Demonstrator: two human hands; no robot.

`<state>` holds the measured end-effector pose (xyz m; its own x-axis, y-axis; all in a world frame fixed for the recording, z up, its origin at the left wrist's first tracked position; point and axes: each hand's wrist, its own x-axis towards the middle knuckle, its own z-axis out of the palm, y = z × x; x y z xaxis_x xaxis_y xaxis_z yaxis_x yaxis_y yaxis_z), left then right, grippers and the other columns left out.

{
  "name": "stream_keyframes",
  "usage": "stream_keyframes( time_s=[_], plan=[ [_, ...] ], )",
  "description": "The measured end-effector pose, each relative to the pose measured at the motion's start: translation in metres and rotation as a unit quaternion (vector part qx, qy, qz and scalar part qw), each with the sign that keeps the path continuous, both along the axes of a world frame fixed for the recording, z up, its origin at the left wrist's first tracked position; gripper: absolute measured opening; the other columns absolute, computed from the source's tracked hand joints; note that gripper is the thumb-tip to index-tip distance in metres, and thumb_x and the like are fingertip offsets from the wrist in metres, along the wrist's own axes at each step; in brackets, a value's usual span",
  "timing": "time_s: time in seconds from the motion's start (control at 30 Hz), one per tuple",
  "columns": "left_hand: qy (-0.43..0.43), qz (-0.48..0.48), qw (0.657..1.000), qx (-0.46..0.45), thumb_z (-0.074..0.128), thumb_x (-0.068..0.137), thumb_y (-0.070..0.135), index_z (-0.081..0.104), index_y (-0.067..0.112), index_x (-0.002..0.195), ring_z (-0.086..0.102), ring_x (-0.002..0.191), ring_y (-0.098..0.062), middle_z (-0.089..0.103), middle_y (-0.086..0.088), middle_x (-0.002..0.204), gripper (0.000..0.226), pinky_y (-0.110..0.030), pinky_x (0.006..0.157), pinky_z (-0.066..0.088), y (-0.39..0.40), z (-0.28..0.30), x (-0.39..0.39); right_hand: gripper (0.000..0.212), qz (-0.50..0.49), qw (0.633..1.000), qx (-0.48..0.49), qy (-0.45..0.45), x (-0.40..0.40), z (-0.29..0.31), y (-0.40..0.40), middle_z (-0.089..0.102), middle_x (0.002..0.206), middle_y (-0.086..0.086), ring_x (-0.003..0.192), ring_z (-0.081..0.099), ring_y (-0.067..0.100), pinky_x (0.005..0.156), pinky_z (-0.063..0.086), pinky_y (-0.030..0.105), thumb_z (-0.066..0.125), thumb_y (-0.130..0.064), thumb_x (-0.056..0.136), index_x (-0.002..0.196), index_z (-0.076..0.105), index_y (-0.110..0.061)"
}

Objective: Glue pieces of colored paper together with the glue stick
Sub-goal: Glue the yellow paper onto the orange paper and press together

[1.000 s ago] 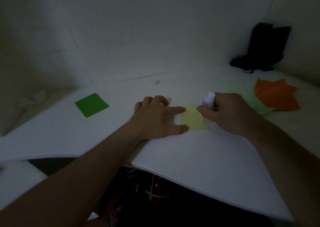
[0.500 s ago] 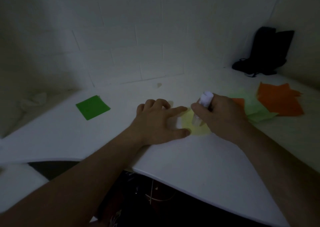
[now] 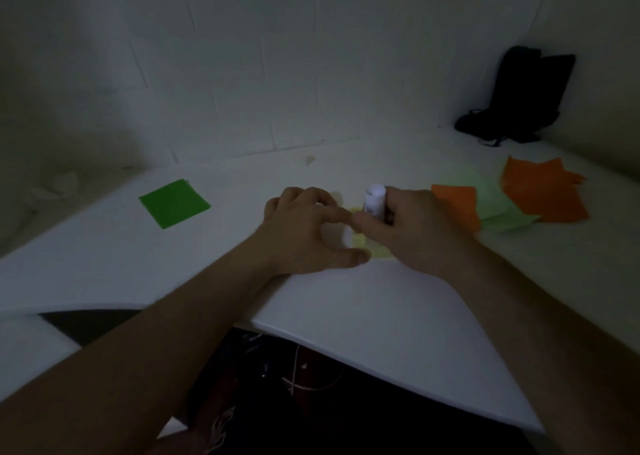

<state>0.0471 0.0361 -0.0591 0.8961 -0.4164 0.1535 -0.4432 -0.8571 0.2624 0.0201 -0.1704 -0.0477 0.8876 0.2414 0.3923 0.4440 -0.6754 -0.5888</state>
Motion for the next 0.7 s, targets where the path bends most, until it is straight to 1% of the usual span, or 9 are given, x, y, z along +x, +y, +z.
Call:
stream_keyframes(
  time_s=[0.17, 0.3, 0.37, 0.43, 0.5, 0.57, 0.6, 0.63, 0.7],
  plan=[
    [0.019, 0.014, 1.0, 0.007, 0.042, 0.052, 0.096, 0.053, 0.062, 0.129, 0.033, 0.134, -0.021, 0.047, 0.016, 0.137, 0.085, -0.045, 0.11, 0.027, -0.002, 0.003, -0.001, 0.031, 0.011, 1.0, -0.023, -0.008, 0.005, -0.002, 0.011, 0.062, 0.068, -0.003, 0.066, 0.062, 0.011, 0.065, 0.052, 0.039, 0.061, -0.042, 0.096, 0.07, 0.051, -0.029],
    [0.005, 0.009, 1.0, 0.011, 0.041, 0.052, 0.096, 0.051, 0.062, 0.13, 0.033, 0.133, -0.023, 0.046, 0.015, 0.137, 0.086, -0.044, 0.106, 0.026, -0.002, 0.002, -0.002, 0.032, 0.002, 1.0, -0.027, 0.01, 0.006, 0.0, 0.011, 0.058, 0.061, -0.007, 0.061, 0.058, 0.006, 0.055, 0.037, 0.018, 0.061, -0.041, 0.099, 0.07, 0.051, -0.029],
    [0.005, 0.006, 1.0, 0.013, 0.041, 0.052, 0.096, 0.052, 0.06, 0.131, 0.034, 0.132, -0.023, 0.046, 0.014, 0.137, 0.087, -0.045, 0.107, 0.027, -0.002, 0.002, -0.002, 0.031, 0.001, 0.999, -0.028, 0.017, 0.006, 0.001, 0.011, 0.058, 0.061, -0.007, 0.061, 0.057, 0.005, 0.052, 0.034, 0.015, 0.061, -0.042, 0.099, 0.072, 0.054, -0.028],
    [-0.013, -0.004, 1.0, 0.003, 0.045, 0.053, 0.094, 0.051, 0.059, 0.132, 0.036, 0.13, -0.021, 0.048, 0.014, 0.135, 0.086, -0.044, 0.106, 0.029, -0.001, 0.001, -0.003, 0.03, 0.003, 1.0, -0.026, 0.012, 0.007, 0.0, 0.01, 0.059, 0.063, -0.004, 0.062, 0.058, 0.008, 0.056, 0.04, 0.021, 0.06, -0.042, 0.099, 0.074, 0.055, -0.025],
    [-0.046, -0.008, 0.999, -0.017, 0.052, 0.053, 0.091, 0.051, 0.054, 0.13, 0.041, 0.125, -0.02, 0.051, 0.014, 0.129, 0.085, -0.04, 0.101, 0.032, 0.001, -0.002, -0.004, 0.032, 0.013, 1.0, -0.013, 0.007, 0.007, -0.002, 0.01, 0.061, 0.065, -0.001, 0.064, 0.06, 0.011, 0.063, 0.049, 0.035, 0.058, -0.044, 0.097, 0.073, 0.053, -0.025],
    [-0.077, -0.007, 0.996, -0.05, 0.059, 0.054, 0.087, 0.054, 0.047, 0.114, 0.047, 0.113, -0.017, 0.055, 0.018, 0.113, 0.072, -0.037, 0.095, 0.035, 0.004, -0.003, -0.006, 0.034, 0.012, 1.0, 0.0, 0.011, 0.007, -0.003, 0.008, 0.06, 0.065, -0.003, 0.064, 0.06, 0.012, 0.065, 0.052, 0.039, 0.055, -0.052, 0.093, 0.07, 0.049, -0.028],
    [-0.087, -0.008, 0.993, -0.079, 0.061, 0.057, 0.084, 0.055, 0.045, 0.102, 0.05, 0.103, -0.014, 0.055, 0.02, 0.101, 0.06, -0.036, 0.09, 0.038, 0.006, -0.002, -0.008, 0.034, 0.01, 1.0, 0.003, 0.014, 0.007, -0.004, 0.006, 0.059, 0.064, -0.006, 0.062, 0.058, 0.008, 0.063, 0.05, 0.037, 0.055, -0.052, 0.093, 0.069, 0.047, -0.029],
    [-0.097, -0.014, 0.989, -0.11, 0.063, 0.062, 0.079, 0.057, 0.043, 0.092, 0.052, 0.091, -0.01, 0.055, 0.019, 0.09, 0.047, -0.033, 0.084, 0.041, 0.008, -0.001, -0.011, 0.034, 0.009, 1.0, 0.004, 0.016, 0.008, -0.004, 0.006, 0.059, 0.063, -0.014, 0.061, 0.056, 0.003, 0.062, 0.047, 0.027, 0.057, -0.049, 0.095, 0.068, 0.044, -0.031],
    [-0.095, -0.059, 0.986, -0.126, 0.063, 0.075, 0.071, 0.069, 0.04, 0.087, 0.054, 0.074, -0.004, 0.055, 0.015, 0.076, 0.033, -0.028, 0.071, 0.044, 0.013, 0.001, -0.021, 0.038, 0.006, 1.0, 0.0, 0.024, 0.009, -0.004, 0.006, 0.052, 0.06, -0.035, 0.062, 0.053, -0.012, 0.061, 0.037, 0.009, 0.06, -0.041, 0.099, 0.066, 0.042, -0.033]
  ],
)
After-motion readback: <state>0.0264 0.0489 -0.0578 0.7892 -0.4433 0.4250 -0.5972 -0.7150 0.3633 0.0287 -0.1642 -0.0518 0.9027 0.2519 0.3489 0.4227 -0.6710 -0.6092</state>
